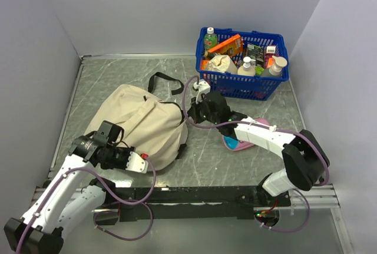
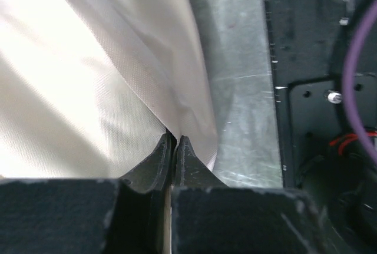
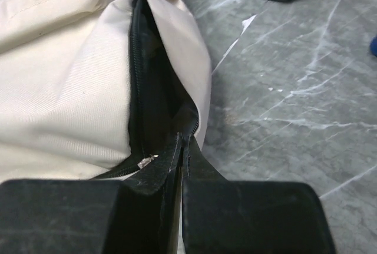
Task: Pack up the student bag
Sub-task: Zip the student bag at the center of the board.
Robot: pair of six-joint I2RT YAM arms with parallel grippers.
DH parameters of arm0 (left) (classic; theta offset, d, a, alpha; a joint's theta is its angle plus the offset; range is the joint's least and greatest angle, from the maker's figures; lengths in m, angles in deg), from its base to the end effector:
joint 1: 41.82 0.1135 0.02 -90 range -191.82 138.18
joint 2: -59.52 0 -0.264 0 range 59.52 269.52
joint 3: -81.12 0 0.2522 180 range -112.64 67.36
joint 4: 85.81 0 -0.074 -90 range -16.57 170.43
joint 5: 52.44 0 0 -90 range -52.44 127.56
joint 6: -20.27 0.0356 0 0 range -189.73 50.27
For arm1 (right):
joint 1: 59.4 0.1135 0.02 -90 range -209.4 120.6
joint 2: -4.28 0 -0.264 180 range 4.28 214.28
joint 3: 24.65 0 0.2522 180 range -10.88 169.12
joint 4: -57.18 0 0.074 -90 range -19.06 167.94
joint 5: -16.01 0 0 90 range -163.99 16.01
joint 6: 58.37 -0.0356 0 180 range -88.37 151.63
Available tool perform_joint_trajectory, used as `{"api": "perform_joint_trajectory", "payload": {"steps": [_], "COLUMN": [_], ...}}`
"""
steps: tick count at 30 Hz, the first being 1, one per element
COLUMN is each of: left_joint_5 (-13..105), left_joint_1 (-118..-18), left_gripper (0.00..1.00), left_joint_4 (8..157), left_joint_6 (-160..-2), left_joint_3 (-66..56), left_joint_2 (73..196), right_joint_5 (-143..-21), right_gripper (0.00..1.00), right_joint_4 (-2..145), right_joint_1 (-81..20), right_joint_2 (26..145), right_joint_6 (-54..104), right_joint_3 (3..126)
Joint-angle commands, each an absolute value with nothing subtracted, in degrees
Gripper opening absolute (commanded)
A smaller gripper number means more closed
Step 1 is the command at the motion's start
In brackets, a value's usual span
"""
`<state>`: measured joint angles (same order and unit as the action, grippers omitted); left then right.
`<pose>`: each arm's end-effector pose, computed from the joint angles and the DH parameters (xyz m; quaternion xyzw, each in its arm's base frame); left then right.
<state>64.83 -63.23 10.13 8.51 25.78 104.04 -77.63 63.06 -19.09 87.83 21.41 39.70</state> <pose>0.0964 -0.0553 0.2448 0.7568 0.5940 -0.1377 0.2355 0.2484 0.2137 0.2465 -0.2354 0.8100 0.2532 0.4737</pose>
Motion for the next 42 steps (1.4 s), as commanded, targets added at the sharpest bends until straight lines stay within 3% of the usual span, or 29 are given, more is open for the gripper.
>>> {"api": "perform_joint_trajectory", "payload": {"steps": [1,5,8,9,10,12,13,17,20,25,31,42], "left_joint_5": [55.1,49.3,54.3,56.6,60.4,65.2,67.7,82.5,85.8,77.7,68.7,63.2], "left_joint_1": [-62.0,-59.8,-55.5,-54.7,-53.9,-53.4,-53.3,-53.4,-56.8,-70.6,-71.4,-71.3], "left_gripper": [0.01,0.01,0.06,0.14,0.44,0.74,0.96,0.96,0.96,0.96,0.96,0.96], "left_joint_4": [12.4,24.1,27.8,27.1,26.4,22.4,20.3,12.8,12.1,25.1,45.2,59.9], "left_joint_6": [4.1,0.1,-4.1,-4.8,-7.0,-8.7,-8.3,-6.7,-10.4,-21.9,-32.4,-50.6], "left_joint_3": [28.1,31.6,28.2,26.5,24.6,18.2,15.8,4.0,0.4,7.9,12.2,10.5], "left_joint_2": [103.4,102.6,105.7,107.2,108.6,112.6,113.7,115.2,116.3,117.4,118.2,127.5], "right_joint_5": [-64.0,-60.5,-68.8,-72.3,-73.8,-75.7,-77.5,-82.9,-85.0,-83.7,-80.8,-81.2], "right_gripper": [0.00,0.00,0.00,0.00,0.00,0.00,0.00,0.00,0.00,0.00,0.00,0.00], "right_joint_4": [59.0,61.3,60.8,61.5,61.8,61.1,60.7,57.7,56.6,58.5,60.9,56.5], "right_joint_1": [-22.3,-22.0,-21.1,-19.3,-18.0,-12.9,-11.5,-8.2,-7.0,-6.7,-6.7,-3.9], "right_joint_2": [84.6,75.6,69.3,68.8,68.4,68.4,69.2,72.2,73.9,73.6,71.5,71.1], "right_joint_6": [22.4,19.8,16.6,15.6,14.8,13.7,13.5,10.0,9.5,11.1,12.2,12.2], "right_joint_3": [40.0,34.2,28.7,28.1,27.0,26.1,25.9,26.5,28.0,30.6,30.0,26.7]}}
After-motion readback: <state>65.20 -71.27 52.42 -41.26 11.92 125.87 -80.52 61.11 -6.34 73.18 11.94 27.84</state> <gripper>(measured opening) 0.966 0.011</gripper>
